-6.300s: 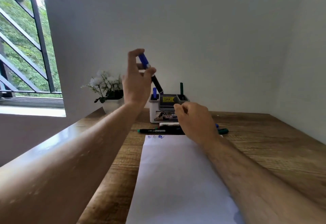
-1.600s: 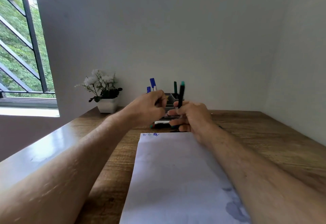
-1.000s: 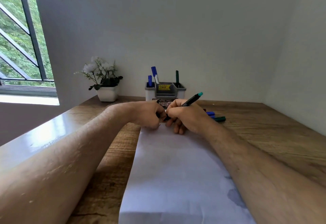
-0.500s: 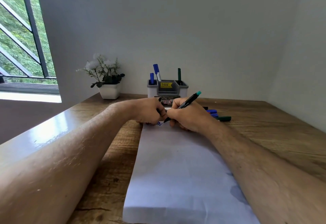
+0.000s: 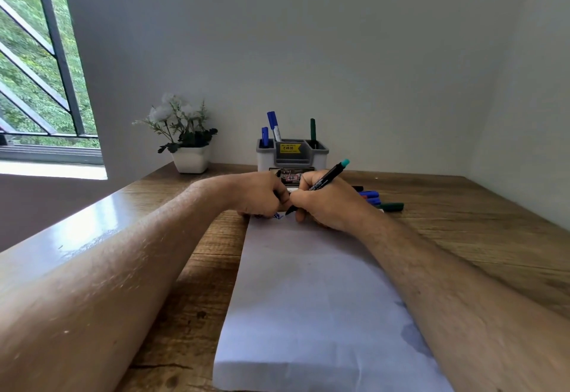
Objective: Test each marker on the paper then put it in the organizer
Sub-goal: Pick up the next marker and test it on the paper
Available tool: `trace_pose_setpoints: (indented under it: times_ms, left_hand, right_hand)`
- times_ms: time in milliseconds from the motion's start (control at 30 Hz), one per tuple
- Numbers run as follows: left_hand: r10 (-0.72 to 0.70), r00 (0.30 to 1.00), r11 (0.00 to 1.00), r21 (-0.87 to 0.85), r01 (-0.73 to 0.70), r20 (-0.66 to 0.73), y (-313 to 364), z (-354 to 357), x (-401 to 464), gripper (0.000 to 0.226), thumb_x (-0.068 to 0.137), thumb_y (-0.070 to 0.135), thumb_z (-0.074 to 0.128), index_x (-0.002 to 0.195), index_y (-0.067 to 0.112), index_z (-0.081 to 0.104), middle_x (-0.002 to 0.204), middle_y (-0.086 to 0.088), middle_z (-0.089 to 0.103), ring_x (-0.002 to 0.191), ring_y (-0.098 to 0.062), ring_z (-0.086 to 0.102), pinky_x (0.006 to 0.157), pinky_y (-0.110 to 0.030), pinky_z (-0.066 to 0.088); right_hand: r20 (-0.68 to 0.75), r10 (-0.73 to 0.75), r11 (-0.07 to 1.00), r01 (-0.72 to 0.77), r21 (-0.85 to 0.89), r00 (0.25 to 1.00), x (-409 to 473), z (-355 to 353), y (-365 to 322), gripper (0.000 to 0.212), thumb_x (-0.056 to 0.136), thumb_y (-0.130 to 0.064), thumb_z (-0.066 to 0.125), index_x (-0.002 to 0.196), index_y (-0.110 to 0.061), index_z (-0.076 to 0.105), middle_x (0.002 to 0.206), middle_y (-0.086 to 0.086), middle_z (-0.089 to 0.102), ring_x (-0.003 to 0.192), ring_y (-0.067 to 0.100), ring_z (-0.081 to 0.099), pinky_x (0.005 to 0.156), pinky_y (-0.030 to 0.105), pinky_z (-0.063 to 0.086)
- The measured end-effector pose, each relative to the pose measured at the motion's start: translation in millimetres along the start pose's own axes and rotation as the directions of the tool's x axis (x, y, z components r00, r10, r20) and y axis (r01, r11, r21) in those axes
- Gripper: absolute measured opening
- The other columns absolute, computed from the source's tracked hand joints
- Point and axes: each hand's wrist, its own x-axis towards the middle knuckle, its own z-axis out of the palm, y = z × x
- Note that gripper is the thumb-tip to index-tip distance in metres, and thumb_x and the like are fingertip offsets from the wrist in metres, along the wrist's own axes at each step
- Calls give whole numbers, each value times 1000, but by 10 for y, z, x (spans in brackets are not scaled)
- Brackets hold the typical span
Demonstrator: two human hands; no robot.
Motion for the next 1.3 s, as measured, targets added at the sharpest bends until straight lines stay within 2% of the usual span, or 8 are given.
trace_pose_setpoints:
  times_ms: [200,400,567,733,833,900,1100,1300]
  left_hand:
    - [0,1000,1000,10,0,1,-5,0,17,37,82,-6,52,75,29,61,79,3,58,74,-12,53,59,-24,40]
    - [0,1000,1000,8,0,3,-19,2,19,33,80,-6,52,77,25,63,78,2,58,73,-13,53,60,-25,41]
    - [2,1000,1000,21,-2,7,-14,-3,21,35,82,-5,52,78,28,63,81,2,59,75,-13,53,62,-25,42]
    - [-3,1000,1000,7,3,10,-21,-5,22,31,81,-6,52,85,22,66,82,0,60,76,-14,54,64,-26,44]
    - [-6,1000,1000,4,6,18,3,-3,11,32,83,-7,53,94,20,67,84,1,60,77,-12,54,64,-24,43]
    - [-6,1000,1000,2,6,22,2,-3,12,33,83,-7,53,89,24,65,84,2,60,78,-12,54,64,-24,43]
    - [-1,1000,1000,8,0,14,-4,-11,5,33,83,-7,53,85,25,63,81,2,59,74,-12,54,61,-24,42]
    - [8,1000,999,32,-8,6,18,-8,-12,38,83,-7,52,76,30,59,77,2,56,70,-12,52,57,-23,39]
  right_hand:
    - [16,13,999,-14,36,1000,8,-19,-5,20,84,-21,64,67,-16,54,54,-1,65,42,0,52,51,24,41]
    - [-11,-4,1000,4,-14,1000,-14,-1,-25,18,87,-24,63,71,-19,57,70,2,74,38,-9,49,54,22,36]
    - [3,10,999,-10,41,1000,-15,-19,-32,22,85,-20,64,65,-16,54,57,0,67,41,-2,53,53,23,41]
    - [-24,3,1000,-4,-30,1000,-36,-14,-63,20,87,-23,63,69,-19,56,69,1,73,42,-5,50,53,21,38]
    - [-29,8,1000,-9,-10,1000,-39,-19,-57,23,86,-22,64,66,-17,53,64,3,69,47,3,53,53,23,41]
    - [-34,10,1000,-10,-6,999,-29,-17,-50,23,84,-22,64,65,-17,53,64,5,68,51,8,55,54,26,43]
    - [-21,-7,999,6,-32,1000,-31,-5,-52,20,87,-24,63,69,-19,58,64,-1,72,42,-6,52,55,21,39]
    - [-35,14,1000,-14,-19,999,-25,-13,-55,22,84,-24,64,64,-18,55,58,0,68,51,4,57,55,24,45]
